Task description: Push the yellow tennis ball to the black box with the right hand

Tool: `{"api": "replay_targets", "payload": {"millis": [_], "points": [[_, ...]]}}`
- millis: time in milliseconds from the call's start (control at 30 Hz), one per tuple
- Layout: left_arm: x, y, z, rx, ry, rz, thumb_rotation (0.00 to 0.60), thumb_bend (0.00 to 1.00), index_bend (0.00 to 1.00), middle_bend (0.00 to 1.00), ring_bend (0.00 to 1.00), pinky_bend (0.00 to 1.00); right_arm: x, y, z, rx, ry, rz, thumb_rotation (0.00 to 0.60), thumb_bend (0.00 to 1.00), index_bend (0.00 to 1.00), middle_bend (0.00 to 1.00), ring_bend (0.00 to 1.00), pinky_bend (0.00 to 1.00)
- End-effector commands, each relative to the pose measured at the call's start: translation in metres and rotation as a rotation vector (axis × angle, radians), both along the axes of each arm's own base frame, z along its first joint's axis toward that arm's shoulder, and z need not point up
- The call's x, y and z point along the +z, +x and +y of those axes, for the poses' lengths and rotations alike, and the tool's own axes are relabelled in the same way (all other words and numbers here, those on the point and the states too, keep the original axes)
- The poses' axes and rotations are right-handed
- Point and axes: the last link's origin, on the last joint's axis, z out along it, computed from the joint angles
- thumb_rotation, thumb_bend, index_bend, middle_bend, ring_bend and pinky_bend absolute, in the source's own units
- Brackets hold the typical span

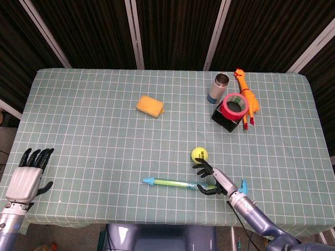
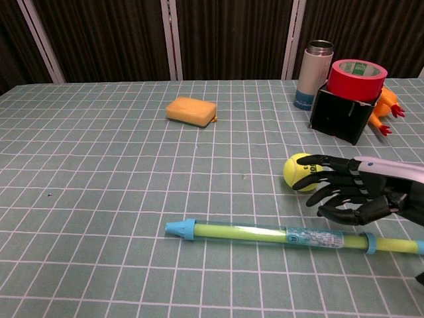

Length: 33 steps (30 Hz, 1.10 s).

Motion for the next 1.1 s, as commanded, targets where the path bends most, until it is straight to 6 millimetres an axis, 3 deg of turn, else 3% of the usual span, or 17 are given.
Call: {"api": "replay_targets", "payload": {"millis": [33,800,1100], "points": [[-0.001,0.0,0.002,0.004,-0.002,0.002,0.6,0.17,0.0,0.09,0.07,0.03,-0.001,-0.004,-0.005,0.004,0.019,-0.008,0.6,0.46,0.02,0.18,0.23,0.25],[-0.009,-0.005,0.011,0.037,-0.018,0.029,0.6,0.17,0.0,0.09,0.07,0.03,0.0,-0.011,-0.027,-0.041,0.035,-0.112,0.6,0.46,0.02,0.1,0.15,0.23],[-0.012,-0.005,0.013,0.044,-0.02,0.036,0.6,0.17,0.0,0.09,0.07,0.03,0.004,-0.017,-0.045,-0.061,0.007,-0.122,0.6,0.46,0.02,0.1,0.15,0.23]]}}
